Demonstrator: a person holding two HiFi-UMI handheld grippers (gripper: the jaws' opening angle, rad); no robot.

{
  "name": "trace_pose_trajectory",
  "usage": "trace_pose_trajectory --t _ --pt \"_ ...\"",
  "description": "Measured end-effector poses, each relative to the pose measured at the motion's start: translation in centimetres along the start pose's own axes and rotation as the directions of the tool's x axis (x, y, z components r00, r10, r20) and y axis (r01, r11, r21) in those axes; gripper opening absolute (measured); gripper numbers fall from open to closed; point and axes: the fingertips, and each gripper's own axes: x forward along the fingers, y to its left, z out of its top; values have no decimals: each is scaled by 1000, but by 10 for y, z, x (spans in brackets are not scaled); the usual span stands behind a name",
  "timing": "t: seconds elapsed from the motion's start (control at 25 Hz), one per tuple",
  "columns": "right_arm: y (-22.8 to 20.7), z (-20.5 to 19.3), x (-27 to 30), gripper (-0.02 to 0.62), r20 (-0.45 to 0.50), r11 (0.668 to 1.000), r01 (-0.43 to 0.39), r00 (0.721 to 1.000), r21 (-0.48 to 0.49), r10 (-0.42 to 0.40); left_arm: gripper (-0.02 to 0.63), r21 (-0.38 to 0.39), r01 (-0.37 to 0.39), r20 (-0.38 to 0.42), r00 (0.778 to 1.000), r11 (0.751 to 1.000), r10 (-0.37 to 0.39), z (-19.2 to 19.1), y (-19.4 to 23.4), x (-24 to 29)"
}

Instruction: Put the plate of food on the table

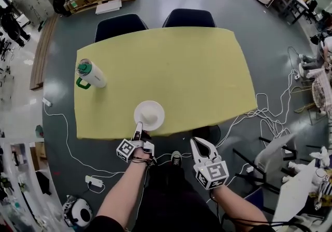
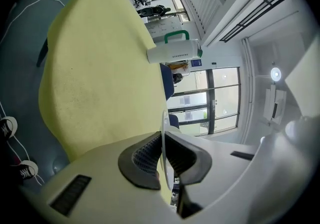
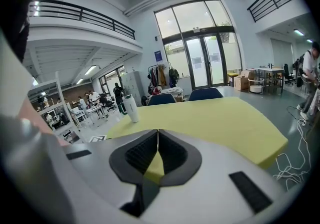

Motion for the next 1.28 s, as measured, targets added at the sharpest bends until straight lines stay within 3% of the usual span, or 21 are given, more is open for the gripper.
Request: trace_pose_trajectory --t 0.56,1.0,1.16,1.28 --pt "-3 -20 7 15 -51 1000 -24 998 13 25 25 -12 -189 15 982 982 189 4 37 25" --pt "-3 -16 14 15 -49 999 -39 998 18 40 27 -15 -279 55 959 960 280 12 37 26" --pt "-3 -15 16 15 -47 999 -41 998 17 42 61 26 -312 66 948 950 310 16 37 26" --pt "-5 -15 16 15 -47 999 -38 998 17 39 121 46 -341 83 938 939 336 21 39 24"
